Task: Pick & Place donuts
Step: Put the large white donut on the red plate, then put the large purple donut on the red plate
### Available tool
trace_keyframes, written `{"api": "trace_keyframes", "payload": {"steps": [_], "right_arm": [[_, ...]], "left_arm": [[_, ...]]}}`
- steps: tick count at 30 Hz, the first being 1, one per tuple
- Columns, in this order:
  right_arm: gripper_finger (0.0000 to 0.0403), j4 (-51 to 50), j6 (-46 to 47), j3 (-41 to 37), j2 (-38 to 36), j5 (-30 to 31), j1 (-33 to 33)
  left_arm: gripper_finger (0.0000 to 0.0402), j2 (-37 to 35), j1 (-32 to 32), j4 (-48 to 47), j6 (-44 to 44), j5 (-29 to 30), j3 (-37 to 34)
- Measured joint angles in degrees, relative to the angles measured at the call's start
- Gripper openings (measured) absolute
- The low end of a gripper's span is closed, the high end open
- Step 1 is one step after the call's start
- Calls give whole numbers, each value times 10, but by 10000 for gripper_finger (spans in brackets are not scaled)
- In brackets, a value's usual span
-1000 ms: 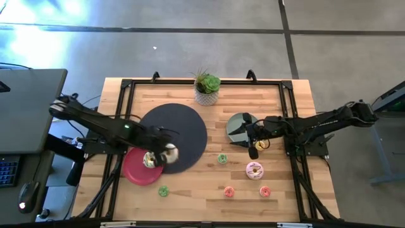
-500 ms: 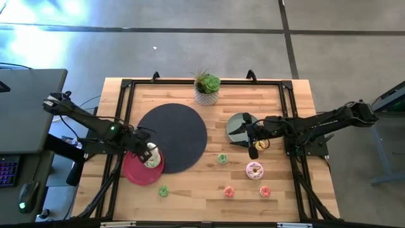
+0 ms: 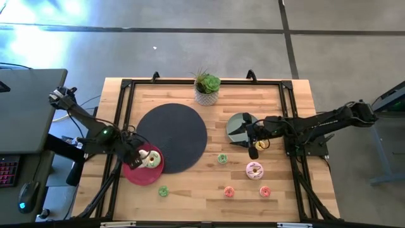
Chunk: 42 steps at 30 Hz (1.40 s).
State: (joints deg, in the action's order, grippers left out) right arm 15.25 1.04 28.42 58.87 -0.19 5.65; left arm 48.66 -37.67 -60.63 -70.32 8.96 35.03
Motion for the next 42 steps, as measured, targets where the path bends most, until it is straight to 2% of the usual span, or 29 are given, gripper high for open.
{"api": "trace_keyframes", "payload": {"steps": [6, 14, 18, 22, 31, 34, 39, 42], "right_arm": [[173, 0, 0, 0, 0, 0, 0], [173, 0, 0, 0, 0, 0, 0], [173, 0, 0, 0, 0, 0, 0], [173, 4, 0, 0, 0, 0, 0], [173, 17, 0, 0, 0, -4, 0], [173, 17, 1, 0, 0, -15, 0], [173, 2, 5, 0, 0, -17, 17], [173, -52, 35, 15, 0, -17, 34]], "left_arm": [[40, 25, -10, 1, -7, 4, 0], [131, 96, -10, 0, -15, 2, 1], [163, 122, -10, -1, -19, -34, 4], [173, 130, -10, -24, -20, -38, 39], [175, 131, -10, -154, -19, 13, 154], [175, 130, -10, -139, -4, 76, 169], [175, 131, -10, -30, 85, 238, 171], [175, 131, -9, 40, 153, 318, 171]]}}
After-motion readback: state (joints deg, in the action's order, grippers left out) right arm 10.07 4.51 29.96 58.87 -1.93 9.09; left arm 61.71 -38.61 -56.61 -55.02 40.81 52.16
